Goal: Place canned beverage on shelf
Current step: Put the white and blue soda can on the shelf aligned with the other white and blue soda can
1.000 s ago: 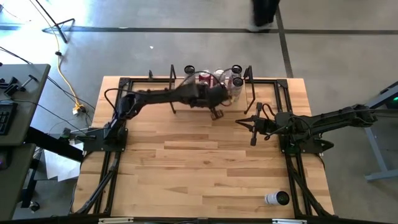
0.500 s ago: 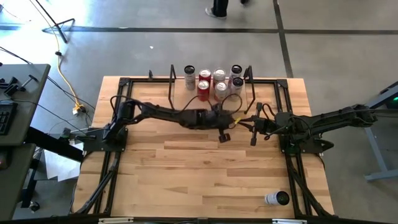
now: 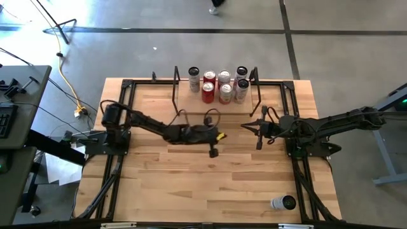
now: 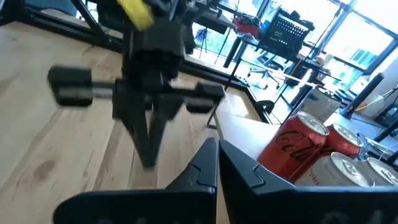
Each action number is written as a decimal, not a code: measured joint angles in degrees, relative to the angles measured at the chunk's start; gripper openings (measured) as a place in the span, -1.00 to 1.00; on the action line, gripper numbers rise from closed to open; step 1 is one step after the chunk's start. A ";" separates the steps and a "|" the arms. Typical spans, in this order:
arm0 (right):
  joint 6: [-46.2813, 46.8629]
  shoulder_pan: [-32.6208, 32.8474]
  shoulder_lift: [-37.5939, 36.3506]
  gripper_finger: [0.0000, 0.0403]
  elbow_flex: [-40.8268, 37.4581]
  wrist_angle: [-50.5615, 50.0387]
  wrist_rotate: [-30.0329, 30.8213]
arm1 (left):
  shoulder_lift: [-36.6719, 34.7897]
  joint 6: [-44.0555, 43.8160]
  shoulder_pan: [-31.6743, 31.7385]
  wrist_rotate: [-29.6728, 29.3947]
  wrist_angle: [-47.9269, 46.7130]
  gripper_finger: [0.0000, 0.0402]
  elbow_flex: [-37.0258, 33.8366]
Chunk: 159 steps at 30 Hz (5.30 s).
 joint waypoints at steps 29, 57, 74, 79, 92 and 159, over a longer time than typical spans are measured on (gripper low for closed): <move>42.01 17.31 24.27 -0.52 32.98 -56.18 1.68 | -21.42 0.32 -5.09 -3.03 22.91 -1.00 -34.06; 114.18 54.27 56.33 0.53 75.82 -101.79 -19.56 | -21.42 0.52 -5.25 -2.79 24.40 -1.00 -34.04; 123.23 64.54 56.24 0.53 72.39 -101.59 -15.01 | -21.42 0.65 -4.77 -2.79 23.80 -1.00 -34.04; 121.88 64.19 55.96 0.53 72.39 -101.76 -14.99 | -21.42 0.64 -4.79 -2.79 23.61 -1.00 -34.00; 132.37 60.81 50.38 0.53 72.39 -98.70 -16.54 | -21.39 -0.42 -4.92 -2.79 21.53 -1.00 -34.00; 93.18 41.66 57.52 0.21 72.32 -92.38 -17.86 | -21.66 -0.92 -17.96 -23.12 15.85 -1.00 -34.00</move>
